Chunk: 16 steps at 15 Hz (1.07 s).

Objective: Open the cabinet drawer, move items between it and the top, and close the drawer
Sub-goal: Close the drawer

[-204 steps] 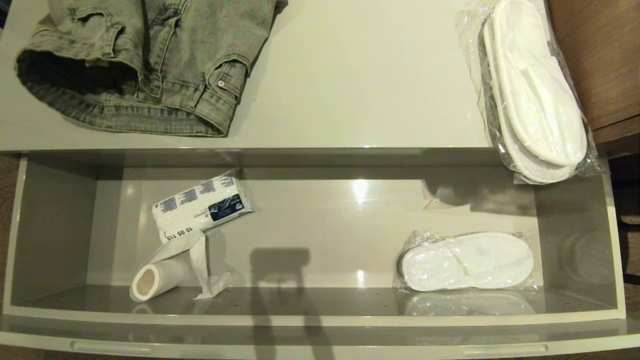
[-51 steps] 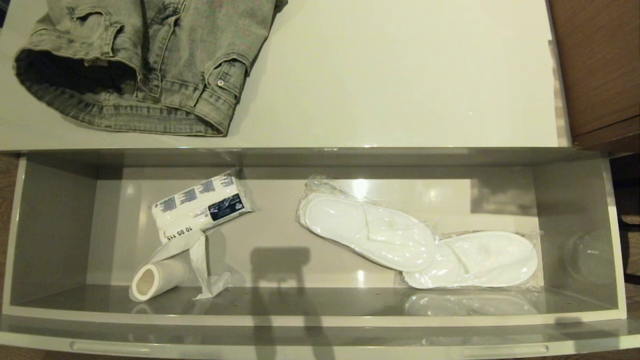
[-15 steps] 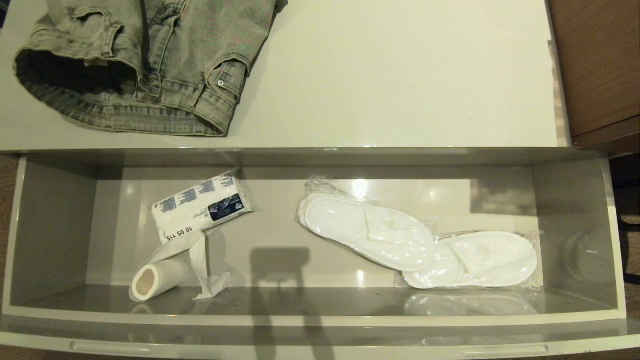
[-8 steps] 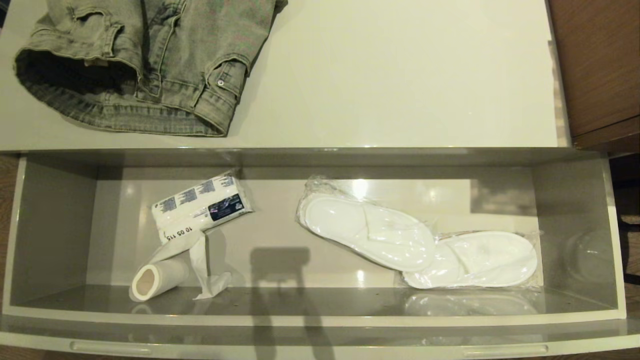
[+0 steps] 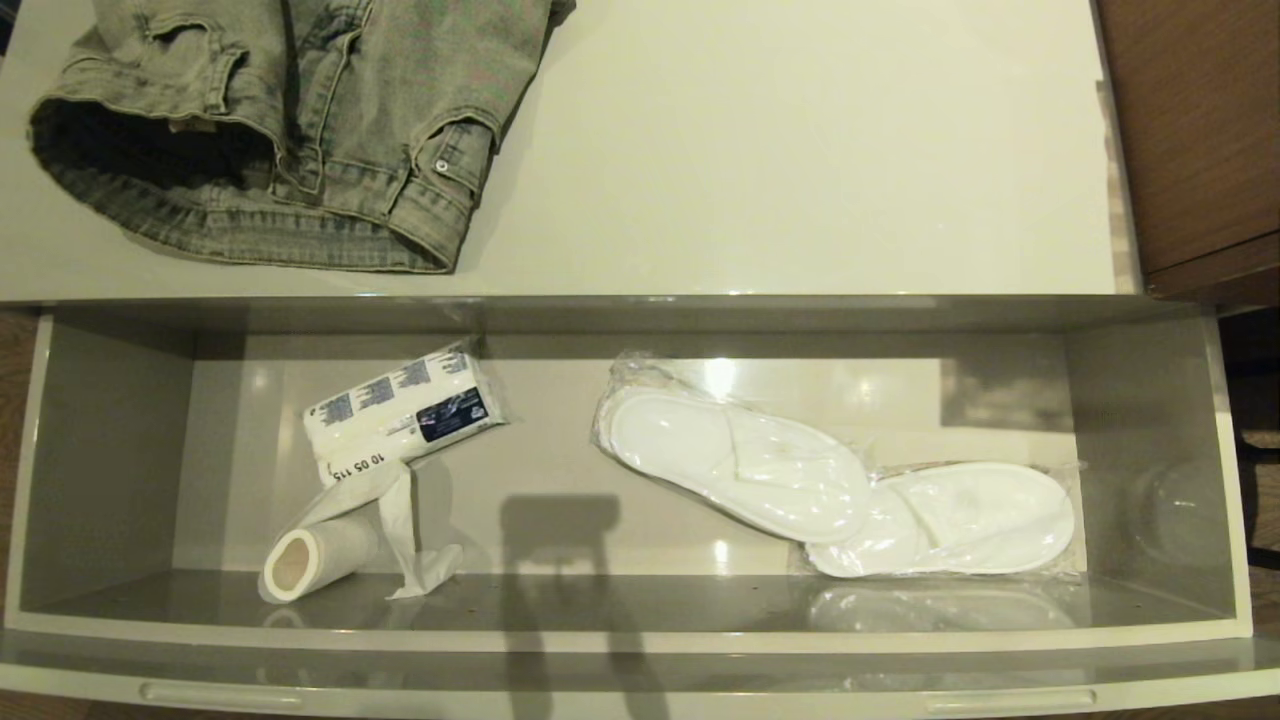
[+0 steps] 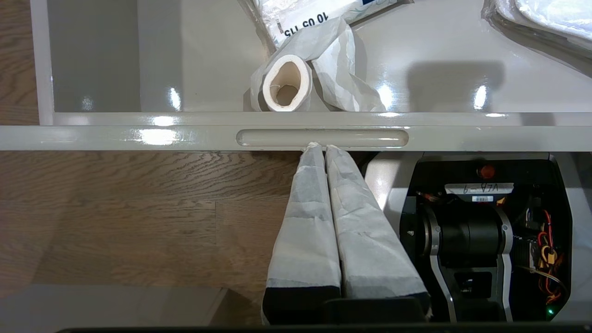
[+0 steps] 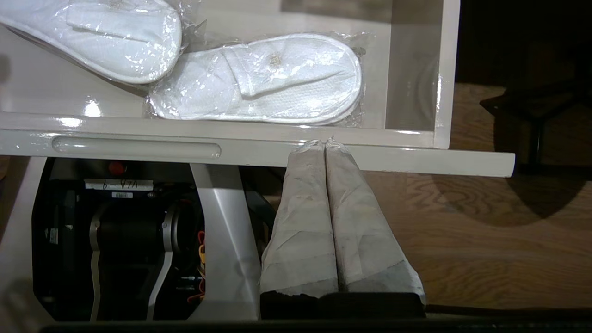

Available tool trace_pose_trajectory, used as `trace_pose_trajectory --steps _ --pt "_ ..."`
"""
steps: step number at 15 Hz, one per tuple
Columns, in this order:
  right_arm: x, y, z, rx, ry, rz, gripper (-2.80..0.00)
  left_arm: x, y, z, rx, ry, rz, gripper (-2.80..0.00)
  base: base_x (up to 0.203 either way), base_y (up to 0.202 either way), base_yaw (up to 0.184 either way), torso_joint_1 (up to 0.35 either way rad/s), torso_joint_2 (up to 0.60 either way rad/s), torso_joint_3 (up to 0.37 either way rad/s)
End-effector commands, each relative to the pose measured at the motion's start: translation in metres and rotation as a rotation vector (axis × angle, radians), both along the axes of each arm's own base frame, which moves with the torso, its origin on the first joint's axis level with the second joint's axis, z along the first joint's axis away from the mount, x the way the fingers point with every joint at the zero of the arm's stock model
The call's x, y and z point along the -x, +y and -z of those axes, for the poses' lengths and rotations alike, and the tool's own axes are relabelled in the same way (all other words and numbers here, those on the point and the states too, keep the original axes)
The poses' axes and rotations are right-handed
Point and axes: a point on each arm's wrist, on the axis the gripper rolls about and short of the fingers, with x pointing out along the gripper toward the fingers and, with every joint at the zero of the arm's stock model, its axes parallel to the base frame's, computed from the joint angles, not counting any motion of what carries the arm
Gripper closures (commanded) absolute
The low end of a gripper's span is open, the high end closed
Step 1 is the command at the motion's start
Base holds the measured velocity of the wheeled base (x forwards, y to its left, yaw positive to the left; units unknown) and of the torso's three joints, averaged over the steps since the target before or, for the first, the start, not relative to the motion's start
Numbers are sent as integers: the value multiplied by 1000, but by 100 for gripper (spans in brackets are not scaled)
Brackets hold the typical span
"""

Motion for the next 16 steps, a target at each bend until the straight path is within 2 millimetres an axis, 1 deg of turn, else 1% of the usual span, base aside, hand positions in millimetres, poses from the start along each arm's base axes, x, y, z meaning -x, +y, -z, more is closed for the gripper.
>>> trace_pose_trajectory --steps 1,4,8,16 --pt "0 0 0 1 4 -1 0 0 0 0 0 2 0 0 0 0 0 0 0 0" --pt "0 0 0 1 -4 0 0 0 0 0 0 2 0 0 0 0 0 0 0 0" --pt "-1 0 0 -61 -8 14 0 0 0 0 0 2 0 0 0 0 0 0 0 0" --pt "0 0 0 -29 -5 3 0 0 0 0 0 2 0 0 0 0 0 0 0 0"
